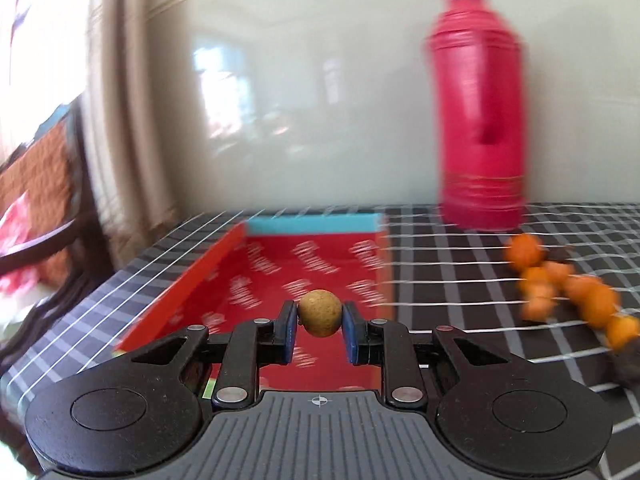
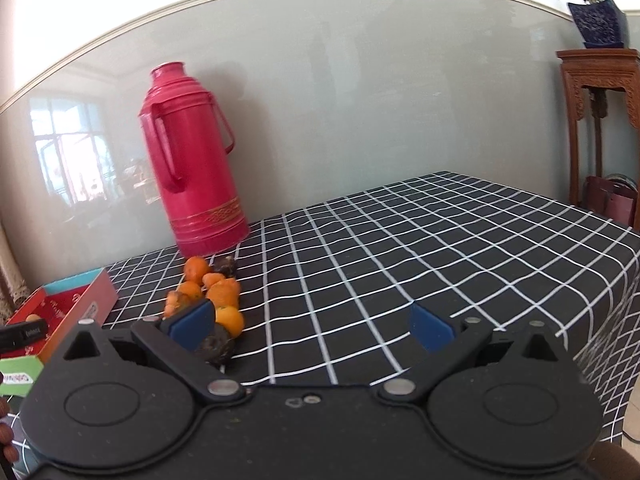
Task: Organize fruits
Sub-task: 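Carry the fruit into the red box and open the left tool, then grasp the dark brown fruit with the right tool, then carry the dark fruit over the red box and release it, then reach the left tool to an orange and grasp it, then carry the orange into the red box and open the left tool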
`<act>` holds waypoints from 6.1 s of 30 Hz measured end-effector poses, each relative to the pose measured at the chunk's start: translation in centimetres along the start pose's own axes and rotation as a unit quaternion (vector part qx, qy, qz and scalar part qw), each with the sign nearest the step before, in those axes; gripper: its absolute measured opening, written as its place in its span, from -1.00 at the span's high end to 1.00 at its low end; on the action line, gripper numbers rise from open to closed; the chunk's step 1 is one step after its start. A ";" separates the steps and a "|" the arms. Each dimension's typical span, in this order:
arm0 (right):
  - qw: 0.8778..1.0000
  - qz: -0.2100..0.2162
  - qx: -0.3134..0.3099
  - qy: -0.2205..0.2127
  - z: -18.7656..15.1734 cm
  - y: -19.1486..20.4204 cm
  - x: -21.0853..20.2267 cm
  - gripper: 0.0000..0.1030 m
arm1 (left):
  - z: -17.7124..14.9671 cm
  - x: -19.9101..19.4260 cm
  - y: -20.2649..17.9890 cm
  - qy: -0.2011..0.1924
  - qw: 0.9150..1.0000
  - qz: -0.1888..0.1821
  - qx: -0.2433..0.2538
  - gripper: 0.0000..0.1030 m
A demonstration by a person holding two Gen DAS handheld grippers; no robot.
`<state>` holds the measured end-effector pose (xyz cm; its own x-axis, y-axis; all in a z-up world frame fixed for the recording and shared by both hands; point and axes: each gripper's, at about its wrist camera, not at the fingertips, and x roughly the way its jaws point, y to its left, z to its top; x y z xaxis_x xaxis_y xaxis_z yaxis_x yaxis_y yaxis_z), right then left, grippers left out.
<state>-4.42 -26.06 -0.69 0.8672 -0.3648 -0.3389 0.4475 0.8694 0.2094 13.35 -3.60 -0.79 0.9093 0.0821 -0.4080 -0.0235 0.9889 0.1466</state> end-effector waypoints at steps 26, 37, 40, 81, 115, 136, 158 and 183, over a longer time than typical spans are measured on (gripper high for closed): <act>0.994 0.064 -0.054 0.074 -0.9 5.7 4.6 -0.88 | -0.7 -1.4 8.0 0.006 0.996 0.043 -0.072 -0.93; 0.990 0.026 -0.076 0.116 -1.1 6.9 9.2 -0.14 | -0.8 -3.6 10.7 -0.024 0.995 0.043 -0.092 -0.99; 0.989 0.033 -0.062 0.128 -1.2 6.6 9.9 0.15 | -1.1 -3.9 11.3 -0.024 0.993 0.047 -0.101 -0.99; 0.931 0.325 -0.152 0.068 -2.4 22.0 6.5 0.22 | -4.5 -3.4 19.3 0.018 0.979 0.118 -0.164 -0.99; 0.996 -0.051 0.011 -0.071 3.1 -0.2 3.7 -0.89 | -1.5 -6.0 -1.7 -0.046 0.990 -0.130 0.013 -0.99; 0.987 -0.123 0.055 -0.092 3.4 -8.4 1.6 -0.88 | -2.0 -4.3 -18.1 0.019 0.972 -0.228 0.062 -0.55; 0.987 -0.115 0.068 -0.086 3.5 -9.1 1.4 -0.89 | -2.4 -2.5 -20.8 0.051 0.970 -0.233 0.038 0.35; 0.998 -0.002 -0.008 -0.056 2.1 1.9 3.4 -0.89 | 0.9 -0.2 0.4 0.000 0.999 0.005 -0.052 0.35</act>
<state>-0.16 -26.38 0.42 0.8845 -0.4035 -0.2342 0.4490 0.8726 0.1922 13.51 -3.38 0.17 0.9088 0.0918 -0.4071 -0.0752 0.9956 0.0568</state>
